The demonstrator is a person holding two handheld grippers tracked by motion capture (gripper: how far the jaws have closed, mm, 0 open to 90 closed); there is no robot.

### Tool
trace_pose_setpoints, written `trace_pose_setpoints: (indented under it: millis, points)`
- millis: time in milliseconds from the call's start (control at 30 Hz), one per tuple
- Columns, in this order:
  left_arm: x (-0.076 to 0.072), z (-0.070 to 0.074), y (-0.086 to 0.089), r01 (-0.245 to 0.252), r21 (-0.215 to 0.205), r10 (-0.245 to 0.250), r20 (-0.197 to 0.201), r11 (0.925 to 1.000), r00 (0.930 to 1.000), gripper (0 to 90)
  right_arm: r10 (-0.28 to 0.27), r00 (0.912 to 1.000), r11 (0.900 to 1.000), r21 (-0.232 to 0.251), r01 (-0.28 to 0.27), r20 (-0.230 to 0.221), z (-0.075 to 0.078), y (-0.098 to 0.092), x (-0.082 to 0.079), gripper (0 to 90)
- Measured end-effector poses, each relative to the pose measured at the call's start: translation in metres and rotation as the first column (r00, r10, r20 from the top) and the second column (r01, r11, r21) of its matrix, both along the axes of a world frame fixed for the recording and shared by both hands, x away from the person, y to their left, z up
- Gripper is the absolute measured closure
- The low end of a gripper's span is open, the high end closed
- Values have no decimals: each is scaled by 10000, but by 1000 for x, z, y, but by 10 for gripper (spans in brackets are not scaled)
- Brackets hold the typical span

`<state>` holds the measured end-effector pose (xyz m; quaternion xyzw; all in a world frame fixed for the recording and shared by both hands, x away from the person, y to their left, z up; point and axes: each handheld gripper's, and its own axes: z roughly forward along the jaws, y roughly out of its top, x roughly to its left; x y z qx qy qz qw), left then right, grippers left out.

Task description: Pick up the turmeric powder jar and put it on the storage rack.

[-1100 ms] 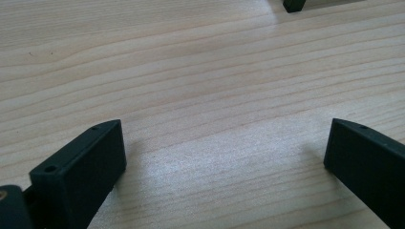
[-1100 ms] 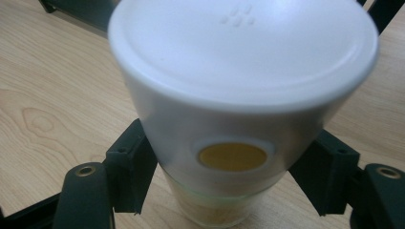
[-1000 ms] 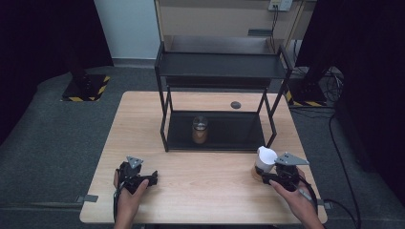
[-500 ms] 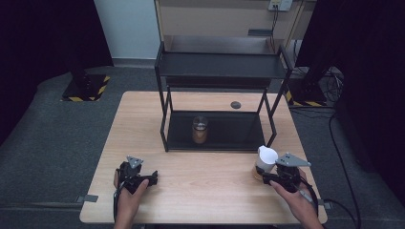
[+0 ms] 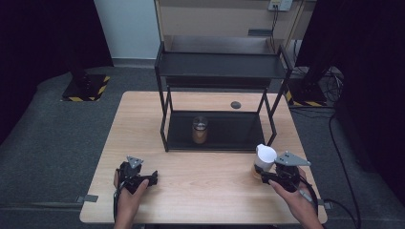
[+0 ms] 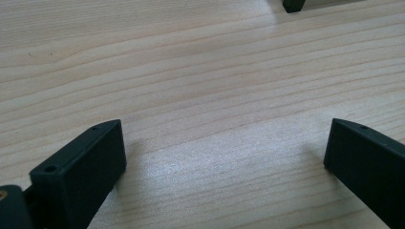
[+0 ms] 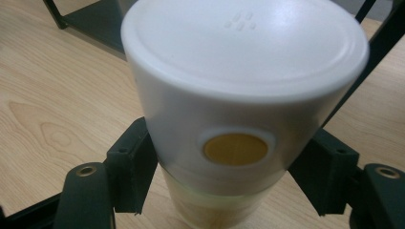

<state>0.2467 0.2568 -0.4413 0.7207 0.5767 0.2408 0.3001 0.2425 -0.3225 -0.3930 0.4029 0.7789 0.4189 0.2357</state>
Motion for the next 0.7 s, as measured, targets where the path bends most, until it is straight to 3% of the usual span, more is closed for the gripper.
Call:
trace_pose_setpoints:
  millis: [700]
  points:
    - [0,0,-1,-47,-3,47,1,10000,10000,0,51,9998,9999,-86,-53,-182,20,26,19,314]
